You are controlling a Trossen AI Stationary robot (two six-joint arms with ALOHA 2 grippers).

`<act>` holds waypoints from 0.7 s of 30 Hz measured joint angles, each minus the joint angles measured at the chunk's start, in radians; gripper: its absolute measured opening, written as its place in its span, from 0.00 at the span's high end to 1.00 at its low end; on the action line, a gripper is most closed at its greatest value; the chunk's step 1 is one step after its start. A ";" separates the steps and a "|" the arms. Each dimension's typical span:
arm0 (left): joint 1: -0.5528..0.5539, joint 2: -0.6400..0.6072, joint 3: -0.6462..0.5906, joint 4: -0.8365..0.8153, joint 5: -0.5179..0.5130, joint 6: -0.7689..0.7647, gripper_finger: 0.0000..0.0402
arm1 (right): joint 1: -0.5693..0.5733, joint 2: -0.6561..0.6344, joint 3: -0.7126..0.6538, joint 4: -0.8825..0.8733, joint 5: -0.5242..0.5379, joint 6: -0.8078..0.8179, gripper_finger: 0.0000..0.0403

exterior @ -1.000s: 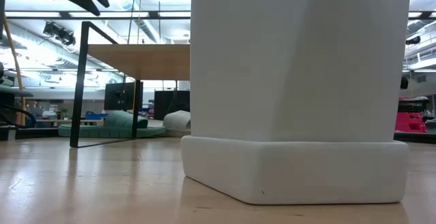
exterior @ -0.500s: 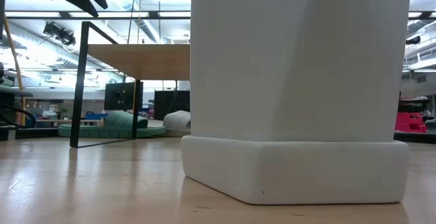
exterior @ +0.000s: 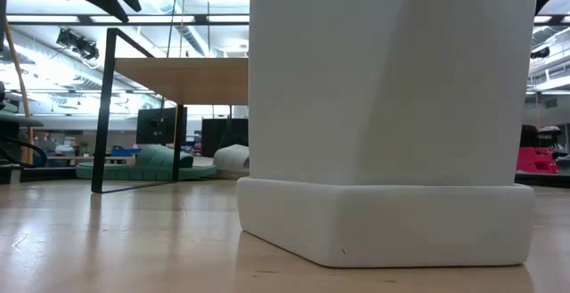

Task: Pick and place slides into the shelf
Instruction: Put the right green slipper on the shelf

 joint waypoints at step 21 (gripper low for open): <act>0.000 0.000 0.000 0.006 -0.003 -0.002 0.44 | -0.006 -0.030 -0.066 0.099 -0.132 -0.012 0.47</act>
